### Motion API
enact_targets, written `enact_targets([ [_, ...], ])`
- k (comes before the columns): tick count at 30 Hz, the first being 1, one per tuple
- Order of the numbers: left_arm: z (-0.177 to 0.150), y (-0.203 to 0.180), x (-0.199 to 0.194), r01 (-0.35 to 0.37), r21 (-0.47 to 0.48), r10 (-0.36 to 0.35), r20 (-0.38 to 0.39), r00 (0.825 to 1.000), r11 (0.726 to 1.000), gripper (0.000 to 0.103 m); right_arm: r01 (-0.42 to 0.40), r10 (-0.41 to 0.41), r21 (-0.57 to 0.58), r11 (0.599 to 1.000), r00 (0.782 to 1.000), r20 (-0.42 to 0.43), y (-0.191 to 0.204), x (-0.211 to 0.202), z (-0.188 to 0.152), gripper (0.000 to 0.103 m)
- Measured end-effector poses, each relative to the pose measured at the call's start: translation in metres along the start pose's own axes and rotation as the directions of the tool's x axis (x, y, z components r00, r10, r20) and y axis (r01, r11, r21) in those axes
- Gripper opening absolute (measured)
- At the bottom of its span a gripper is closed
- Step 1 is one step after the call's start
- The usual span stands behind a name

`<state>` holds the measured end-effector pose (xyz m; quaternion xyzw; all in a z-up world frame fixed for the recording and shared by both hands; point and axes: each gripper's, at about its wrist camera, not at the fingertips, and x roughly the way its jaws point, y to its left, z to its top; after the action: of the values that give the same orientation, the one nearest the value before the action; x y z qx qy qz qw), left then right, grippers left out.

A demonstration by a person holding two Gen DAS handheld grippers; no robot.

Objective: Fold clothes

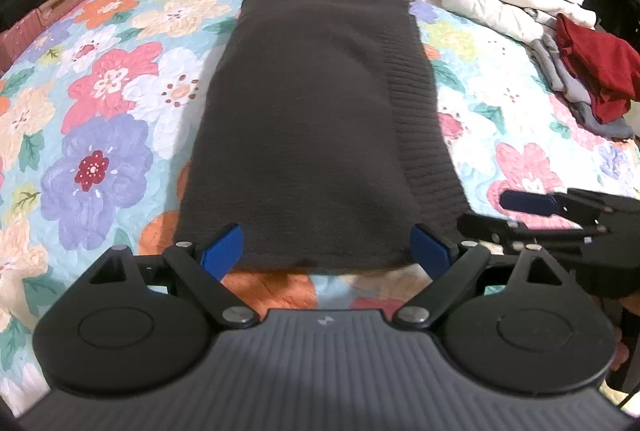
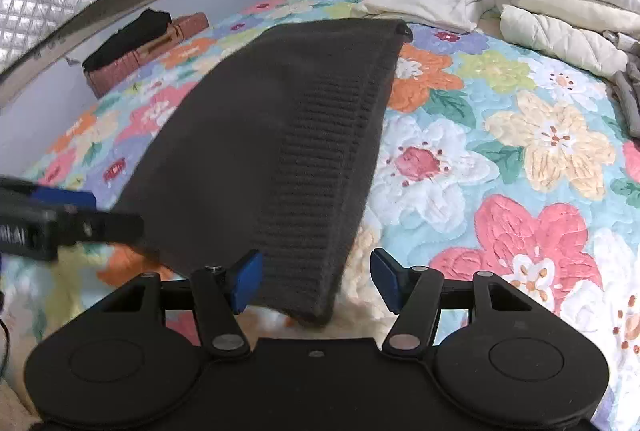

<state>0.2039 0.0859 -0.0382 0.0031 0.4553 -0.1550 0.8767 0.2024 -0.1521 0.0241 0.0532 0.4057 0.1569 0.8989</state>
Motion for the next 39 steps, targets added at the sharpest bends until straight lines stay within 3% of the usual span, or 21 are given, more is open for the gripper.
enact_targets([
  [9,-0.039,-0.009,-0.014,-0.054,0.023,0.054,0.012,0.998,0.998,0.095,-0.079,0.082,0.085,0.993,0.996,-0.021,0.000,-0.021,0.000,0.070],
  [18,-0.043,-0.015,-0.027,-0.079,0.025,0.077,0.057,0.995,0.997,0.103,-0.082,0.081,0.010,0.997,0.996,0.037,0.017,-0.047,-0.007,0.086],
  [23,-0.053,-0.030,-0.030,-0.120,0.104,0.114,0.063,0.991,0.987,0.103,-0.063,0.063,0.002,0.998,0.996,0.064,0.020,-0.066,-0.011,0.086],
  [28,-0.057,-0.031,-0.036,-0.092,0.066,0.089,0.058,0.994,0.994,0.103,-0.065,0.066,-0.016,0.998,0.993,0.093,0.025,-0.082,-0.014,0.089],
  [33,-0.058,-0.033,-0.036,-0.125,0.079,0.120,0.069,0.990,0.989,0.103,-0.057,0.063,-0.052,0.997,0.990,0.122,0.034,-0.093,-0.015,0.096],
  [39,-0.058,-0.032,-0.031,-0.132,0.077,0.128,0.052,0.990,0.988,0.103,-0.034,0.052,-0.106,0.994,0.984,0.173,0.048,-0.103,-0.018,0.096],
])
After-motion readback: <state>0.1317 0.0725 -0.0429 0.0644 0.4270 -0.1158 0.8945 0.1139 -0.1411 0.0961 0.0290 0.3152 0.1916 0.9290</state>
